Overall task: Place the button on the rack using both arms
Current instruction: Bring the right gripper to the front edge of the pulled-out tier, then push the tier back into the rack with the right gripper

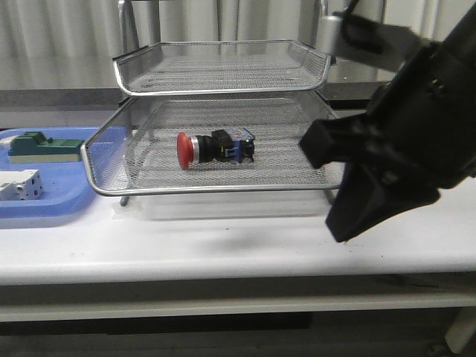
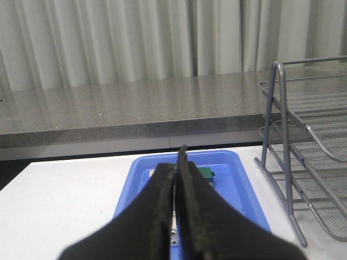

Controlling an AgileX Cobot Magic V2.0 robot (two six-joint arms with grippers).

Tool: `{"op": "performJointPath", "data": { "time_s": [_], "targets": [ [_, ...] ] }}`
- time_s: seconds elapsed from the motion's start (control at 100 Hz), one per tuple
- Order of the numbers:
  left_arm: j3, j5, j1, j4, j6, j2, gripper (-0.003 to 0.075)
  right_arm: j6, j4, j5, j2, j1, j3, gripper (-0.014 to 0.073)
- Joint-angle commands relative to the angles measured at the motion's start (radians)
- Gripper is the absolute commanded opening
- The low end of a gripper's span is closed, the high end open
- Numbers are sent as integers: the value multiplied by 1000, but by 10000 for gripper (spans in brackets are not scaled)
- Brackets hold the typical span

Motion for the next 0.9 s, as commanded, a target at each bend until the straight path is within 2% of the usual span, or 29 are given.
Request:
{"op": "performJointPath", "data": {
  "time_s": [0.0,0.24,0.51,0.64,0.89],
  "targets": [
    [-27,-73,-1,-9,-10,8,4,-14,18,-70,29,34,-62,-64],
    [-27,-73,-1,-9,-10,8,4,-14,-6,-90,156,89,-170,-64],
    [-27,-73,-1,-9,-10,8,4,-14,-52,-120,223,89,-245,-64],
    [-27,-73,-1,-9,-10,8,4,-13,-62,-154,241,76,-271,-64],
    [-27,-73,-1,-9,-10,8,4,-13,-80,-134,312,3,-370,-64]
  ]
}}
